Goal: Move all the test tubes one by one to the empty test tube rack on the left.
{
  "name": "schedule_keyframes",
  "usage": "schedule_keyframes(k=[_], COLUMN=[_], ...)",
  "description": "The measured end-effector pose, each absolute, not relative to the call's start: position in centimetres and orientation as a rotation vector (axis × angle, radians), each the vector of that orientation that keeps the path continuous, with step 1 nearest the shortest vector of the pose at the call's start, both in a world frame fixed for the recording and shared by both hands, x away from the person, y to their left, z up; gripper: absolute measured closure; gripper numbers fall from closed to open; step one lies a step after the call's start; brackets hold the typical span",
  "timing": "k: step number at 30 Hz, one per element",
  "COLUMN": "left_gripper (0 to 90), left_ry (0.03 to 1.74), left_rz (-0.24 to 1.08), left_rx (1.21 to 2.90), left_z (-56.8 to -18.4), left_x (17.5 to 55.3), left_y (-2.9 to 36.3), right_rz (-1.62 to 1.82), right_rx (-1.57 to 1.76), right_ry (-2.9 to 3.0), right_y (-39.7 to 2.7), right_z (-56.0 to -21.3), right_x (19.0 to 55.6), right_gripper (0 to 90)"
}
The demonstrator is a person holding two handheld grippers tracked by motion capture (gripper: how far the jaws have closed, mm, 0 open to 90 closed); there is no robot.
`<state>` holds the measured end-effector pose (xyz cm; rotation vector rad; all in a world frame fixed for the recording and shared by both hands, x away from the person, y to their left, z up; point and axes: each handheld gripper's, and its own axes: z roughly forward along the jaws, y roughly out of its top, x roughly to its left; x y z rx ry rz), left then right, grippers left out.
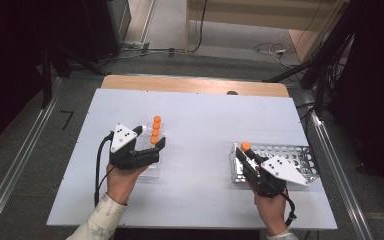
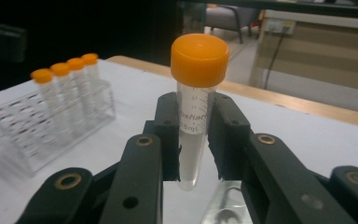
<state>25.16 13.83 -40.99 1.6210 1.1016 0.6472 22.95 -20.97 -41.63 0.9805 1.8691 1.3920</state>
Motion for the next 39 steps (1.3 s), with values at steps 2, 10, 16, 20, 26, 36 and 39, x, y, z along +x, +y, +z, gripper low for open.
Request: schedule_keyframes(k=[2, 10, 16, 20, 26, 36, 39], left_gripper=[17.6, 18.8, 25.4, 33.4, 46.8, 65.6, 68.7], left_ry=[1.081, 0.935, 0.789, 0.737, 0.712, 0.71, 0.706], left_rz=[0.635, 0.52, 0.424, 0.385, 0.364, 0.383, 0.384], left_rx=[1.63, 1.695, 1.758, 1.786, 1.808, 1.822, 1.823], left_z=[-40.9, -40.8, -41.1, -41.4, -41.9, -42.6, -42.7], left_x=[24.9, 23.3, 21.8, 21.4, 21.4, 21.3, 21.3], left_y=[13.3, 10.0, 7.1, 6.1, 5.8, 5.4, 5.4], right_rz=[1.4, 1.38, 1.382, 1.385, 1.396, 1.413, 1.41], right_rx=[0.971, 0.906, 0.887, 0.864, 0.832, 0.818, 0.822], right_ry=[1.912, 2.089, 2.135, 2.161, 2.195, 2.201, 2.205], right_y=[-20.1, -16.5, -15.4, -14.8, -13.8, -13.7, -13.7], right_z=[-42.2, -44.4, -45.1, -45.2, -45.4, -45.3, -45.3], right_x=[22.8, 22.2, 22.1, 21.7, 21.2, 21.0, 20.9], right_gripper=[72.1, 72.1, 72.1, 72.0, 72.0, 72.0, 72.0])
